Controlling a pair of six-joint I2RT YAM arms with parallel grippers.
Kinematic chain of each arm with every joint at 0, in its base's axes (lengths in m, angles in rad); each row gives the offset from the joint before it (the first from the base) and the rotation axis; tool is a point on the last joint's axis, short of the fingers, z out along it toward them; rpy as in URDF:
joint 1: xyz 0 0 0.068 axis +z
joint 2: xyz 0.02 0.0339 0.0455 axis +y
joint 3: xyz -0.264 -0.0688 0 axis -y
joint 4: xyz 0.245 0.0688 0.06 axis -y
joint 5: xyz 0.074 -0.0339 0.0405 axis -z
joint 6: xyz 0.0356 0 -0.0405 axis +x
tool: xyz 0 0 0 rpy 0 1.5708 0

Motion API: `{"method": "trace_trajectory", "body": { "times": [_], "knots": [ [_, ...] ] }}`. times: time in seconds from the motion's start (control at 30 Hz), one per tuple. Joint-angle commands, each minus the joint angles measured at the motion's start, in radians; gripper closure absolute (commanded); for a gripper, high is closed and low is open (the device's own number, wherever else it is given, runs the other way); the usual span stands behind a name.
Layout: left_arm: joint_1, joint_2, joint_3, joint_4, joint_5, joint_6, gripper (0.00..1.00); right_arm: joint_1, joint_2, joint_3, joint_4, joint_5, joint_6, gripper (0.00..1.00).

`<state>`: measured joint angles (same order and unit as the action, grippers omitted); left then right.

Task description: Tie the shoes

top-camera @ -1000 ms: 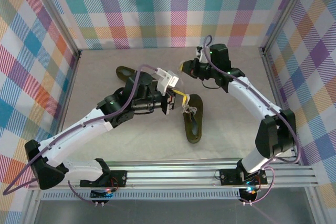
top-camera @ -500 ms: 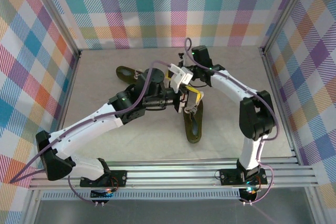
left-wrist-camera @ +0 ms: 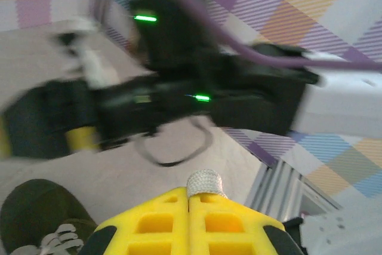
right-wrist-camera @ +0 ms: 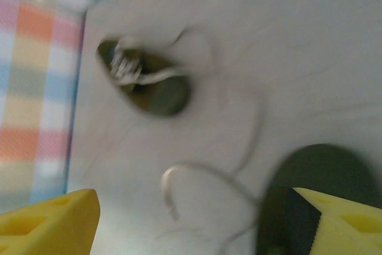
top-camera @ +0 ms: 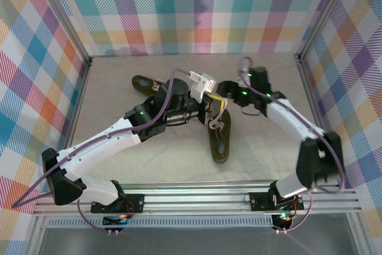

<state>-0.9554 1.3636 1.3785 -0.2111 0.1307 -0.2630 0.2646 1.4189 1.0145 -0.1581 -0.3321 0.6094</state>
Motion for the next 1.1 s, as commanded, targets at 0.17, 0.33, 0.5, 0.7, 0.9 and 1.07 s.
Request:
{"method": "trace_trajectory", "body": {
  "times": [0.17,0.33,0.5,0.7,0.9,1.07],
  "knots": [
    [0.115,0.035,0.059,-0.054,-0.144,-0.139,1.0,-0.001,-0.489,-0.469,0.49,-0.065,-0.147,0.13],
    [0.162,0.116,0.138,-0.059,-0.064,-0.172,1.0,0.12,-0.566,-0.437,0.458,-0.126,-0.278,0.09],
    [0.161,0.14,0.166,-0.059,-0.022,-0.175,1.0,0.213,-0.423,-0.328,0.453,-0.065,-0.33,0.11],
    [0.162,0.102,0.12,-0.03,0.004,-0.174,1.0,0.219,-0.28,-0.243,0.476,0.028,-0.321,0.31],
    [0.165,0.064,0.053,0.014,0.068,-0.156,1.0,0.218,-0.269,-0.237,0.474,0.136,-0.275,1.0],
    [0.192,0.042,-0.01,-0.22,-0.25,-0.132,0.45,0.218,-0.331,-0.207,0.152,0.504,-0.116,1.0]
  ]
}}
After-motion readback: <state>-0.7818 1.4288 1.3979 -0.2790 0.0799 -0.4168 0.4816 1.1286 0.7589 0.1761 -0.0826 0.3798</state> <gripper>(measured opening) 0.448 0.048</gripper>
